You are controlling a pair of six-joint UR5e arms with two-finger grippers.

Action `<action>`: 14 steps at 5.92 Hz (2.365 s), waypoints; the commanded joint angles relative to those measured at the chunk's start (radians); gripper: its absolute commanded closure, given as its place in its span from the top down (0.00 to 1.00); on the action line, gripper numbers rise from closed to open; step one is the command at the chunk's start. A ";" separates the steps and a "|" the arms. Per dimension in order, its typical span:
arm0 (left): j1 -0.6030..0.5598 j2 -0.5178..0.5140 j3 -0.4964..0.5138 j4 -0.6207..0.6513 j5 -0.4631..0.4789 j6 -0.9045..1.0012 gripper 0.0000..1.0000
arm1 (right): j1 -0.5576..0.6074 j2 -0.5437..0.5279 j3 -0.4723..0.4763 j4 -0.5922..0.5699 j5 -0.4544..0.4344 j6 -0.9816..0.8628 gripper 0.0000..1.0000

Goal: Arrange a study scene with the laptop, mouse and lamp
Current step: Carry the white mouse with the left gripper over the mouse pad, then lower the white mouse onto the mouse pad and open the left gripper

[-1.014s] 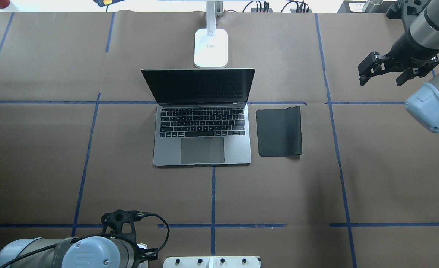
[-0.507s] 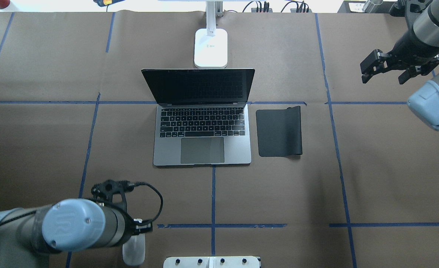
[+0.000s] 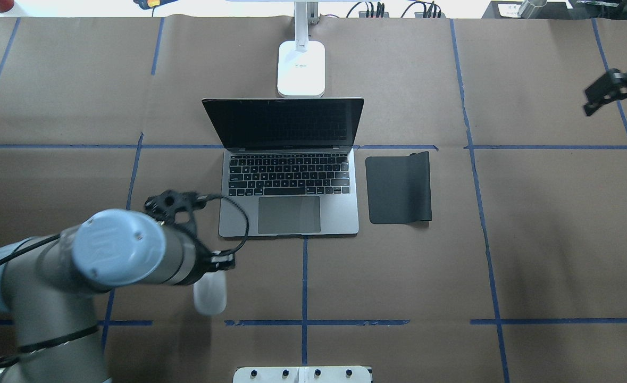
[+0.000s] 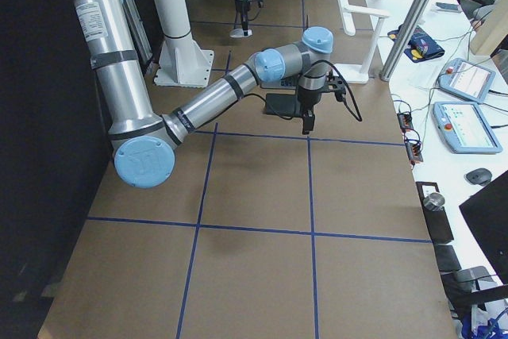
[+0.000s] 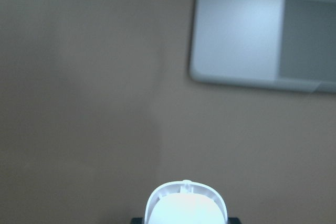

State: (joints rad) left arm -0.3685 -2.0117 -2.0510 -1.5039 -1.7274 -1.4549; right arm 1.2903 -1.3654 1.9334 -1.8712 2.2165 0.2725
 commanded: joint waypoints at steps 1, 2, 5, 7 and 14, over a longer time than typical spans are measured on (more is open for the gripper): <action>-0.021 -0.240 0.218 0.028 0.003 0.005 0.01 | 0.128 -0.094 -0.010 0.003 0.003 -0.221 1.00; -0.023 -0.354 0.347 -0.017 0.005 0.004 0.01 | 0.182 -0.139 -0.010 0.003 0.035 -0.280 1.00; -0.039 -0.601 0.680 -0.167 0.011 0.031 0.01 | 0.233 -0.213 -0.010 0.007 0.071 -0.357 1.00; -0.061 -0.720 0.879 -0.332 0.012 0.030 0.01 | 0.233 -0.213 -0.017 0.006 0.089 -0.357 1.00; -0.075 -0.808 1.163 -0.584 0.084 0.025 0.86 | 0.238 -0.207 -0.050 0.007 0.095 -0.357 1.00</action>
State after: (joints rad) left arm -0.4434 -2.8186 -0.8890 -2.0825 -1.6432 -1.4272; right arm 1.5255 -1.5714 1.8838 -1.8638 2.3116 -0.0836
